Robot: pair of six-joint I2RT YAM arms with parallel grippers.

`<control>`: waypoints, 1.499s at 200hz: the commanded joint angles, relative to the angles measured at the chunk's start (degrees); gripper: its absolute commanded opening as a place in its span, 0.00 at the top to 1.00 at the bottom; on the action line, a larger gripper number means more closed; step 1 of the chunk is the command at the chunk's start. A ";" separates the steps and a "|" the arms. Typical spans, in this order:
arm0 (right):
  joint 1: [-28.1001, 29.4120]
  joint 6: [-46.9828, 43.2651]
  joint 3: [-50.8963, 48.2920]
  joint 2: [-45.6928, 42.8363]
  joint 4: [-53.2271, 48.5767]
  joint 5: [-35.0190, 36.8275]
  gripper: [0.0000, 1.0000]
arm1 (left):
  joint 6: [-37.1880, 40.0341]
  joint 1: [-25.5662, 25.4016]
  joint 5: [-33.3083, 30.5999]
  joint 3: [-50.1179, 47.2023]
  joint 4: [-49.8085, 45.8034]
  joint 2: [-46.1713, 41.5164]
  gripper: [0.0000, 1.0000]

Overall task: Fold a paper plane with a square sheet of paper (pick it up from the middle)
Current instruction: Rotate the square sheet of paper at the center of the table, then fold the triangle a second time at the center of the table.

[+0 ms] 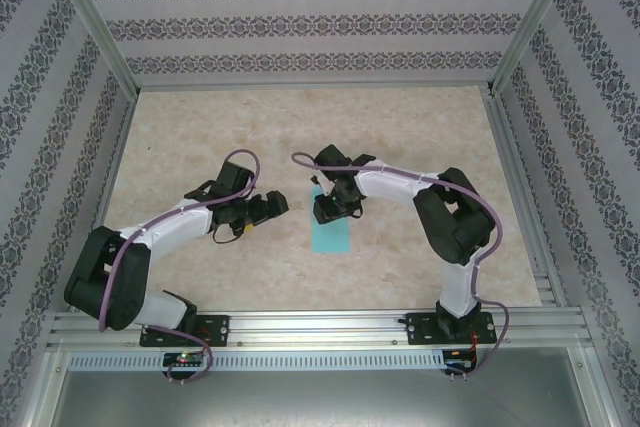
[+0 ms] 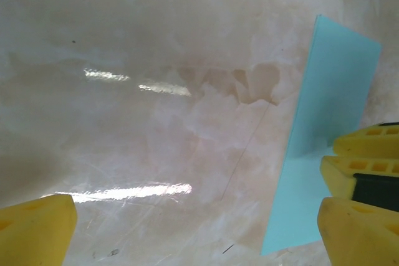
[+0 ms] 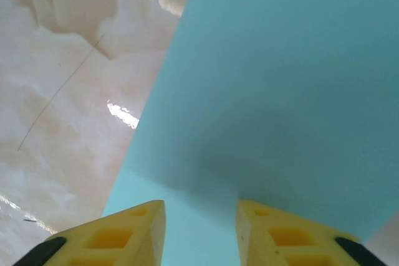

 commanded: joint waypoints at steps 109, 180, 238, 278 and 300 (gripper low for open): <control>-5.77 16.49 4.69 4.65 8.01 3.74 0.60 | -9.49 -13.76 3.18 2.73 10.05 5.79 0.08; -9.62 19.43 -2.50 5.74 13.27 0.78 0.60 | -15.10 -18.96 4.86 5.45 12.03 10.80 0.14; -12.13 21.59 -6.67 6.92 17.50 -2.12 0.61 | -16.75 -20.99 3.69 7.54 9.37 12.98 0.15; -12.99 21.72 -7.86 7.62 18.90 -3.44 0.61 | -16.23 -21.80 3.17 9.45 7.75 14.42 0.15; -13.25 21.61 -8.26 7.88 19.33 -3.82 0.62 | -15.01 -21.96 1.64 11.12 4.83 15.26 0.15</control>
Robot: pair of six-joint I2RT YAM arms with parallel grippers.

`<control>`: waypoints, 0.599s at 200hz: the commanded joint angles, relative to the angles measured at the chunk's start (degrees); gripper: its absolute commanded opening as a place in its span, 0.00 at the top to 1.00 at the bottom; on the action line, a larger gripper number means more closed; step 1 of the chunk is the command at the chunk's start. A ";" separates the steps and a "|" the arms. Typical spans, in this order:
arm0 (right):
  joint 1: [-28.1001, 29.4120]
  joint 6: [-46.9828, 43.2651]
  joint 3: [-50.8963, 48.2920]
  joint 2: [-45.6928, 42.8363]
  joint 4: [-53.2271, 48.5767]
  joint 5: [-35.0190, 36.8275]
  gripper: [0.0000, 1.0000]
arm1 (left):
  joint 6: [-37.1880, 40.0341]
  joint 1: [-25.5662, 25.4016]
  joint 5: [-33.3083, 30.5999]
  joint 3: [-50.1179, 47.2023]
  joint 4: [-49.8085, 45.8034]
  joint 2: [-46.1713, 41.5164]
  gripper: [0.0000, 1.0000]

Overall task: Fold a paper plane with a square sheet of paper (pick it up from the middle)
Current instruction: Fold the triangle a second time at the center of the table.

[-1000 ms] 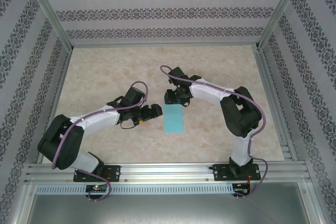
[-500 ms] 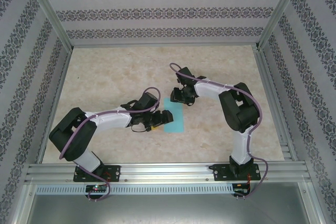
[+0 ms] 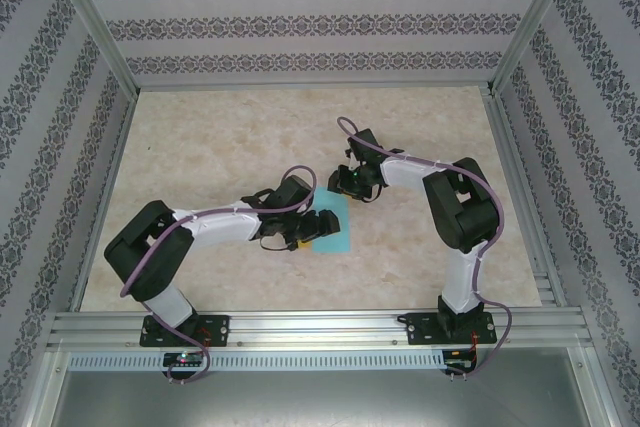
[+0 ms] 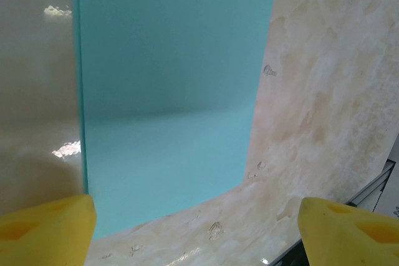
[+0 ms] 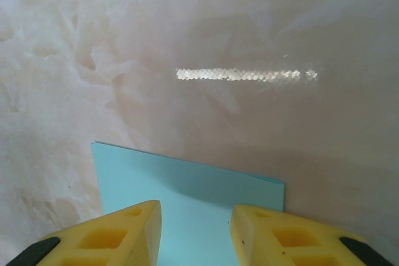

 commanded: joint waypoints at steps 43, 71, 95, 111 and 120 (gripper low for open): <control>-0.82 0.26 -3.54 5.48 0.42 4.01 0.62 | 1.95 -0.91 -4.09 4.55 -6.46 2.07 0.13; -0.86 0.20 -3.46 5.60 0.42 3.90 0.62 | 2.06 -1.17 -3.14 4.94 -6.32 3.10 0.13; -0.93 0.16 -3.37 5.66 0.38 3.82 0.63 | 2.70 -1.51 -2.20 5.44 -6.02 3.78 0.12; -0.91 0.11 -3.28 5.68 0.28 3.90 0.63 | 3.32 -1.78 -1.51 6.08 -6.20 4.29 0.12; -1.03 0.01 -3.28 5.74 0.22 3.95 0.63 | 3.45 -1.95 -0.92 6.07 -5.64 4.45 0.12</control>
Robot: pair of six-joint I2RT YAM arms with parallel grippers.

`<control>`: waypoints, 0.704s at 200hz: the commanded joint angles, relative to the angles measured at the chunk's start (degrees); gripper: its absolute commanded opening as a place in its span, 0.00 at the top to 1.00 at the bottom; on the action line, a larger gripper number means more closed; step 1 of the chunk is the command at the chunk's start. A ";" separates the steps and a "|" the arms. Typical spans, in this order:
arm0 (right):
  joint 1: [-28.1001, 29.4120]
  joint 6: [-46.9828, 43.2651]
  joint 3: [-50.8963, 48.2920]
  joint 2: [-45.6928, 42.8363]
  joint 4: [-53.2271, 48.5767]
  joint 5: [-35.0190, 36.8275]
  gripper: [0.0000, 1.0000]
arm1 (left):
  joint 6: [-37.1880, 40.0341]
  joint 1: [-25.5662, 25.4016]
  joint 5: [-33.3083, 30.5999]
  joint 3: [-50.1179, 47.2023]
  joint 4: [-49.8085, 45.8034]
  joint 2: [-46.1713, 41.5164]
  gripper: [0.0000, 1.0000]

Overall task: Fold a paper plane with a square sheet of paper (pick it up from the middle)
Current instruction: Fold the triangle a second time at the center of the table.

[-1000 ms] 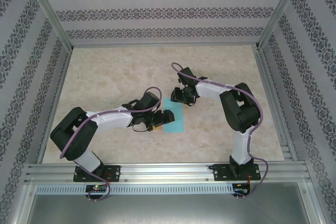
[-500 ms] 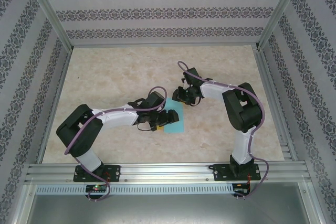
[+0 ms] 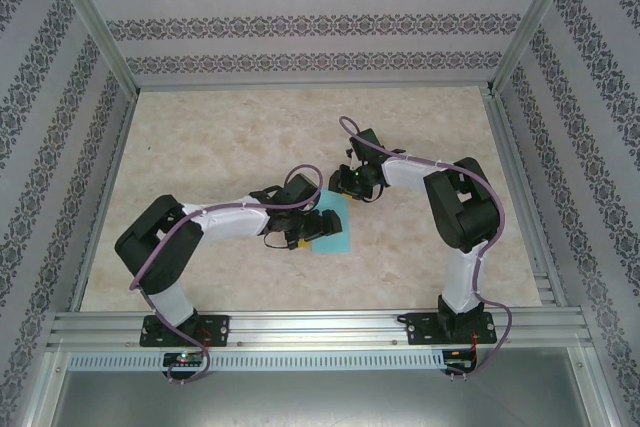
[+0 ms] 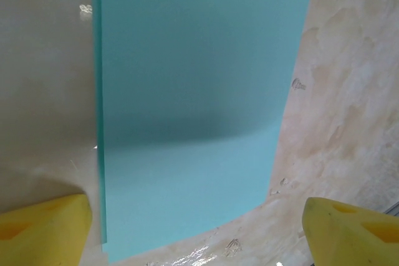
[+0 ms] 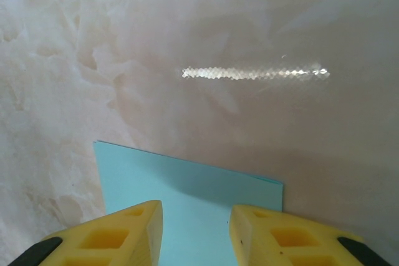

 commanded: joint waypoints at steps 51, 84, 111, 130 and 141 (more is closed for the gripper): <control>-0.44 -0.11 -2.91 5.85 -0.77 5.66 0.63 | 2.92 -1.89 2.81 2.64 -0.18 0.76 0.19; -0.43 -0.12 -2.95 5.92 -0.81 5.73 0.63 | 3.31 -1.95 2.92 2.08 0.69 -0.62 0.22; -0.43 -0.16 -2.93 6.11 -0.82 5.52 0.63 | 2.97 -1.94 3.66 1.51 2.63 -1.68 0.30; -0.43 -0.12 -2.95 6.12 -0.89 5.72 0.63 | 2.75 -1.95 4.19 1.79 3.35 -2.53 0.37; -0.43 -0.17 -2.95 6.21 -0.90 5.66 0.63 | 2.90 -1.95 4.11 1.98 3.10 -3.14 0.38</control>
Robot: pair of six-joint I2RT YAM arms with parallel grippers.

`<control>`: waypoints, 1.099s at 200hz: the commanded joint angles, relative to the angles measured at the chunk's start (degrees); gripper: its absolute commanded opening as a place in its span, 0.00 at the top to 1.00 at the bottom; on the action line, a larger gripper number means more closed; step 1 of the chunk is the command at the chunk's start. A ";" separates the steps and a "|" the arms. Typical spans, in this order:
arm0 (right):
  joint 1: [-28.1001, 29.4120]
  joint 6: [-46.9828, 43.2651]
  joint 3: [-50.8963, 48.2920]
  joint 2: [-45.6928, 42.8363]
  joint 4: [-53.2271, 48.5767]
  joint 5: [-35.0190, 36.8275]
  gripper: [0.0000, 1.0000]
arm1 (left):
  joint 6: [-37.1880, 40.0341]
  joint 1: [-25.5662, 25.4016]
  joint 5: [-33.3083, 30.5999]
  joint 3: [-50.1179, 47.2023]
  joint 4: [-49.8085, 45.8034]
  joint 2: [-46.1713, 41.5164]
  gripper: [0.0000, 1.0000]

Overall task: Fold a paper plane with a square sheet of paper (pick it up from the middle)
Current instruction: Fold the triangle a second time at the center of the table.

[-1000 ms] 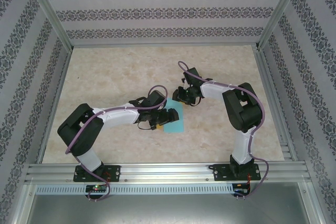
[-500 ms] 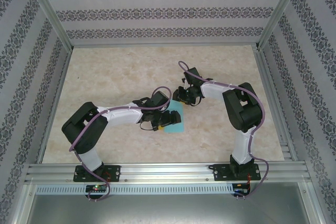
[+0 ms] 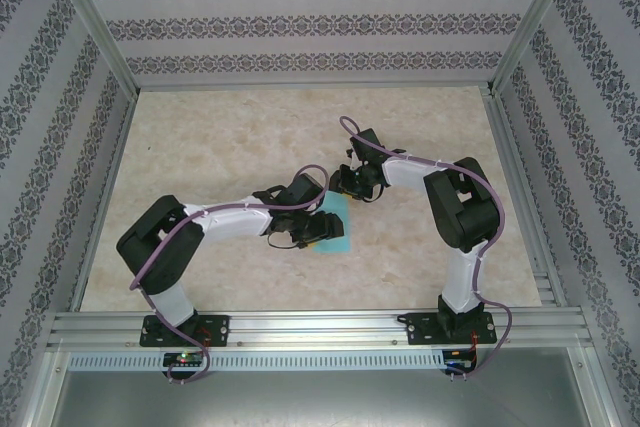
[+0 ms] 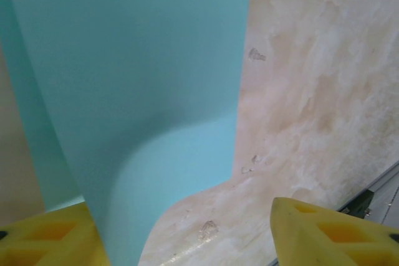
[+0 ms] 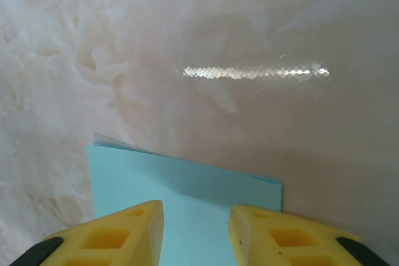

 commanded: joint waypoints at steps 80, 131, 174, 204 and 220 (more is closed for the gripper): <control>-0.51 -0.91 -3.61 4.57 -0.42 2.09 0.63 | 2.81 -0.70 2.08 4.41 6.22 0.98 0.42; -1.73 -0.86 -4.00 0.30 3.22 -7.19 0.61 | 4.63 -0.01 -0.01 5.44 6.13 3.41 0.38; -3.86 -4.14 -5.51 -7.75 4.79 -12.65 0.52 | 5.40 1.11 -0.82 3.31 8.15 4.28 0.41; -5.80 -5.19 -10.23 -13.11 4.55 -12.87 0.51 | 5.26 1.76 -0.90 1.97 9.81 4.23 0.44; -6.51 -5.45 -13.39 -16.04 4.66 -12.69 0.51 | 5.31 1.80 -0.65 1.55 10.83 4.34 0.46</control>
